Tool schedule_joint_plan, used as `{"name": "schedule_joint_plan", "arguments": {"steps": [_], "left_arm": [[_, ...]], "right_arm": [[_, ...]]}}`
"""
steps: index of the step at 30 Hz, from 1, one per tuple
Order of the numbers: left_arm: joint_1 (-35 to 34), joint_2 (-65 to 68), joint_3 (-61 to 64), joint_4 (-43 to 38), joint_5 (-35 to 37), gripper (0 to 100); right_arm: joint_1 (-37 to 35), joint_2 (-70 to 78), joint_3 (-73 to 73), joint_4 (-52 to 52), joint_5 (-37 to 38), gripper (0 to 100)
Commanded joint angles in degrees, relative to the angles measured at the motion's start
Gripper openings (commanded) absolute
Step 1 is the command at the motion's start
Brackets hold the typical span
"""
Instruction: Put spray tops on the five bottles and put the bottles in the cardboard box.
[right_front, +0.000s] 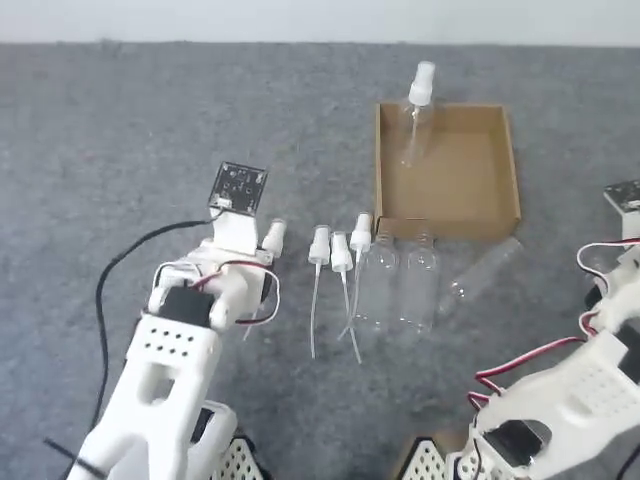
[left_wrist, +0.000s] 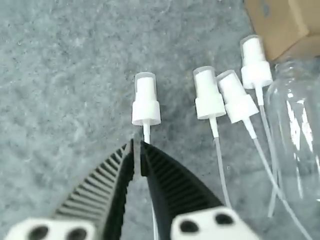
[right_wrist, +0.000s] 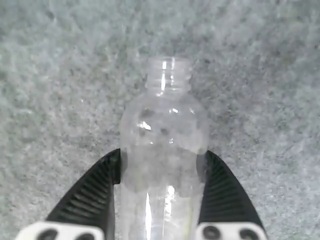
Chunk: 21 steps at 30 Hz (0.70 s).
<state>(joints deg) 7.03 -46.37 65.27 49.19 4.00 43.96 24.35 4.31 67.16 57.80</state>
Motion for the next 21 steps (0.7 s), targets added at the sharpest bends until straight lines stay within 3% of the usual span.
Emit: {"name": "schedule_joint_plan", "arguments": {"steps": [1, 21], "left_arm": [[-0.18, -4.75, 0.57, -1.49, -0.53, 1], [-0.18, -7.74, 2.07, -1.32, -0.53, 1]], "right_arm": [[0.84, 4.53, 1.58, -0.31, -0.88, 6.7], [1.1, 4.7, 1.93, -0.13, -0.88, 6.2]]}}
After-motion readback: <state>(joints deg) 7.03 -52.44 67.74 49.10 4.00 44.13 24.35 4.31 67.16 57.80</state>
